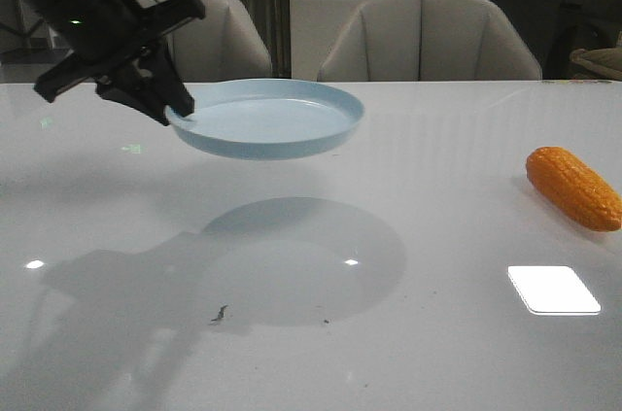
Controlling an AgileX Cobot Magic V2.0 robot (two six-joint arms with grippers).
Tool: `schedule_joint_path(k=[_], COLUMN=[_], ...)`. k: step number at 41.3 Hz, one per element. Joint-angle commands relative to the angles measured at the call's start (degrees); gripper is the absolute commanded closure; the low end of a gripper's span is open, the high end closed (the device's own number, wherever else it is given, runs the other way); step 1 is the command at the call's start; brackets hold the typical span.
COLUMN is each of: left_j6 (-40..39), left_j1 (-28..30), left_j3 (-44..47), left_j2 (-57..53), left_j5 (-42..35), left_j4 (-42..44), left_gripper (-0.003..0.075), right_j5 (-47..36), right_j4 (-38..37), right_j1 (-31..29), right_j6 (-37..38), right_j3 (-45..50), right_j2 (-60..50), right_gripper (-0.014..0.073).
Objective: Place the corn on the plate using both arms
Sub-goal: 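Lift the plate with the left gripper and set it toward table center, then open the left gripper and raise it away from the plate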
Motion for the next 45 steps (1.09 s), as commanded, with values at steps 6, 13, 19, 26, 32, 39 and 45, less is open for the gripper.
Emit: schedule_joint_path(k=[6,13,19,26,32,39,45], left_j6=[0.08,0.08,0.08,0.08,0.08,0.08,0.08], left_j1=[-4.69,-5.08,-5.31,-6.10,-6.22,-6.22,-6.12], left_j3=[-1.82,-1.12,-0.75,-0.75,-0.75,-0.75,-1.73], left_j2=[-3.03,-2.31,0.76,4.05,5.61,6.02,6.02], left_j5=[-6.38,-6.76,-5.55,-5.67,-5.56,-5.05,-5.05], left_j4=[-1.17,-1.12,-1.12,-1.48,-1.64,0.16,-0.17], left_gripper=[0.0625,0.0625,0.0625,0.0625,0.0617,0.0476,0.0344], right_j5=[-3.71,-3.71,-3.71,-3.65,-3.40,-3.23,-3.31], right_j4=[0.13,0.13,0.13,0.13,0.13,0.13,0.13], right_j1=[-0.16,-0.16,-0.16,-0.16,-0.16,-0.16,-0.16], right_j6=[0.01,0.01,0.01,0.01,0.01,0.01,0.01], right_j3=[-1.61,-1.61,-1.61,-1.61,-1.61,-1.61,-1.61], right_j2=[-0.30,-0.30,-0.30,-0.30,-0.30,-0.30,-0.30], right_gripper=[0.0053,0.0053,0.0053,0.0053,0.0053,0.0053,0.0053])
